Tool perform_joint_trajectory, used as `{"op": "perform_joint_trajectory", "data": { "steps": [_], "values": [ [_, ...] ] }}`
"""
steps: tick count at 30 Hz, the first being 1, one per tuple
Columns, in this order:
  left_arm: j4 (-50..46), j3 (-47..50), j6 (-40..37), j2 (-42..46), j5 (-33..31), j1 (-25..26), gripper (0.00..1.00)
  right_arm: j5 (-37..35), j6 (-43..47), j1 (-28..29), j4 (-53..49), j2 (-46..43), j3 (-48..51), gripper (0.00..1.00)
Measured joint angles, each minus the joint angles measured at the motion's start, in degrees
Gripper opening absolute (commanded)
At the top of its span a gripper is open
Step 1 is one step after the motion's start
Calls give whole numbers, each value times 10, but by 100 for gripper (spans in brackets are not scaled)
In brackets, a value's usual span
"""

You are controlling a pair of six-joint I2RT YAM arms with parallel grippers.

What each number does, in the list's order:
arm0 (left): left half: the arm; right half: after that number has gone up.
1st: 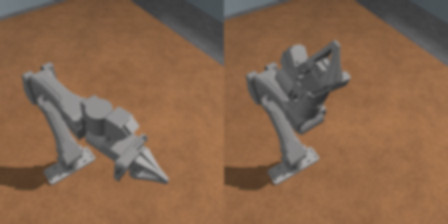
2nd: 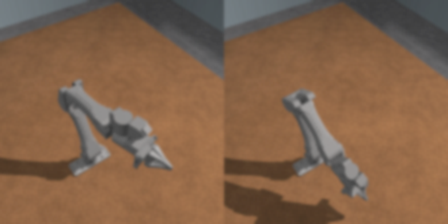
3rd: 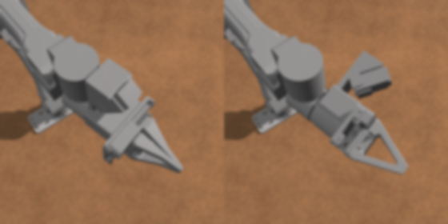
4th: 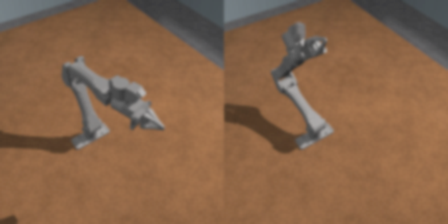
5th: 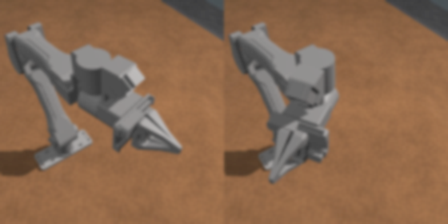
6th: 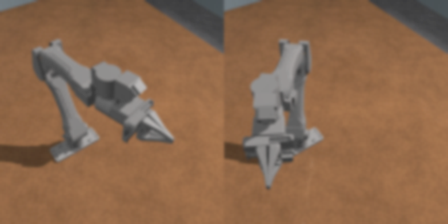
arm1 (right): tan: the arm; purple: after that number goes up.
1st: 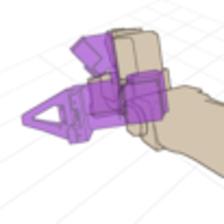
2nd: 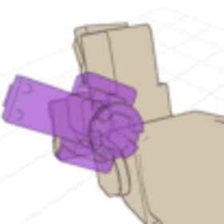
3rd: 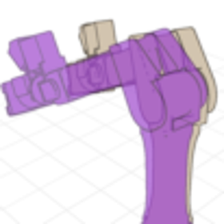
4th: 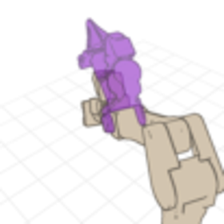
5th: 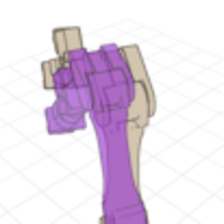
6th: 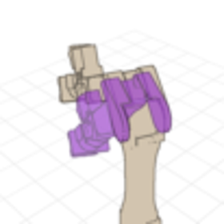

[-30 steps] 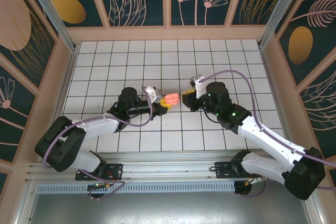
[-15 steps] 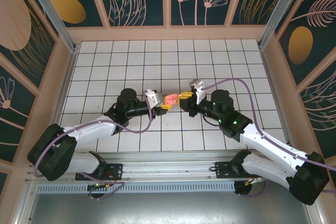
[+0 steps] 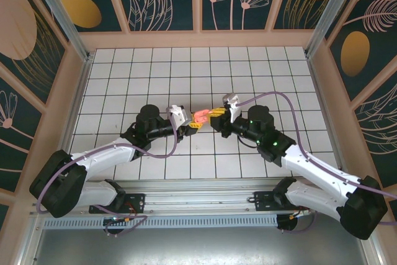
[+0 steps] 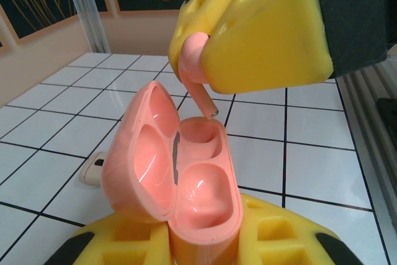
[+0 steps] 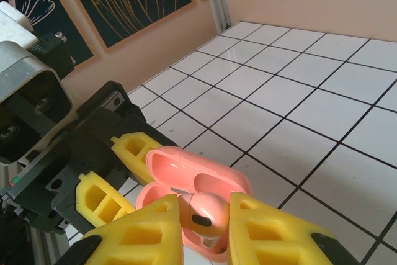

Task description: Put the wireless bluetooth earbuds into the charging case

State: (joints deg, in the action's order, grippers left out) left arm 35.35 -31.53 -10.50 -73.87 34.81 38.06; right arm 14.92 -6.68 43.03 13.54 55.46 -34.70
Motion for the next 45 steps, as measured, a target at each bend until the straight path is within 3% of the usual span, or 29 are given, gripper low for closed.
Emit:
{"op": "perform_joint_trajectory", "data": {
  "steps": [23,31,45],
  "values": [
    [2,-4,44,0,5,0,21,-18,19,9,-2,16,4,21],
    [2,-10,48,0,5,1,21,-7,19,10,-4,7,3,47],
    [17,-14,57,-15,7,1,21,53,-17,-14,-10,-45,-19,58]
  ]
}}
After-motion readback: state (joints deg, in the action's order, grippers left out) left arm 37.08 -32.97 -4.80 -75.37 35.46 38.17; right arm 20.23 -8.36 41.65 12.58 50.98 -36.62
